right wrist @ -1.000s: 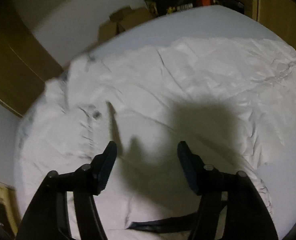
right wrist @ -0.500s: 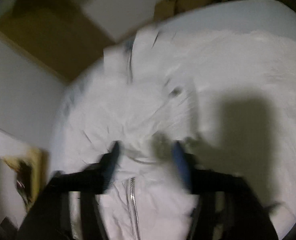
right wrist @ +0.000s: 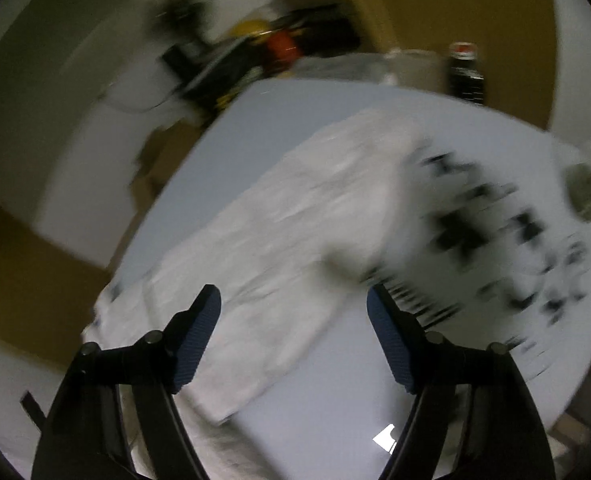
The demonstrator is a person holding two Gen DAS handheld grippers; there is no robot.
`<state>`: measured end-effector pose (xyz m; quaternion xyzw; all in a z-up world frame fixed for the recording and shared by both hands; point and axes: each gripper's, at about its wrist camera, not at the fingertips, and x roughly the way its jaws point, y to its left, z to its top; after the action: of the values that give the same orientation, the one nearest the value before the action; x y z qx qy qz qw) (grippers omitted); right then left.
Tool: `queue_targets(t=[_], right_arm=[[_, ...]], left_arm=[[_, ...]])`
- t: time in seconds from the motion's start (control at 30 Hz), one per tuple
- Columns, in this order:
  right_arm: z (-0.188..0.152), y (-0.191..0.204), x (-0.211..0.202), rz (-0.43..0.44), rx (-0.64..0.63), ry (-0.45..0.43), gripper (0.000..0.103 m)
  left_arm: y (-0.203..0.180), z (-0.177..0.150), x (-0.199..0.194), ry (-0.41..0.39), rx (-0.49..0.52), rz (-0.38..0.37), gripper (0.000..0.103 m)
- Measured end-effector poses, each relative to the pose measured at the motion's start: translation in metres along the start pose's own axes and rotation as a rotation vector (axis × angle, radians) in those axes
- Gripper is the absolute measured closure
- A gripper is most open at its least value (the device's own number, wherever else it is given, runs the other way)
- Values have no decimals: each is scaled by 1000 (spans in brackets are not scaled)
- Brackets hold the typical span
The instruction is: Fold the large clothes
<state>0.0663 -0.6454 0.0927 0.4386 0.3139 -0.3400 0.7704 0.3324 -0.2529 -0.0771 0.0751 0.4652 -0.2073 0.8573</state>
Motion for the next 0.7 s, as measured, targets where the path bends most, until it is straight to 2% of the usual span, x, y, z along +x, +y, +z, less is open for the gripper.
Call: queue_targets(t=[0.07, 0.23, 0.27, 0.37, 0.6, 0.63, 0.67, 0.7], right_arm=[[19, -22, -3, -12, 34, 17, 27], [62, -53, 33, -101, 63, 46, 30], [67, -62, 34, -94, 77, 64, 35], [80, -76, 55, 1, 129, 137, 41], [87, -60, 70, 9, 153, 111, 41], [87, -58, 72, -3, 151, 99, 46], [88, -57, 74, -23, 147, 94, 62], [89, -57, 77, -30, 152, 102, 71]], left_arm=[[-13, 3, 22, 32, 17, 7, 0], [-32, -2, 48, 12, 108, 26, 0], [-33, -3, 52, 22, 109, 30, 0], [-35, -4, 58, 26, 121, 44, 0], [-34, -7, 66, -7, 118, 53, 0], [-36, -8, 68, -13, 119, 56, 0], [-38, -11, 67, -22, 121, 60, 0], [-39, -12, 67, -30, 124, 64, 0]])
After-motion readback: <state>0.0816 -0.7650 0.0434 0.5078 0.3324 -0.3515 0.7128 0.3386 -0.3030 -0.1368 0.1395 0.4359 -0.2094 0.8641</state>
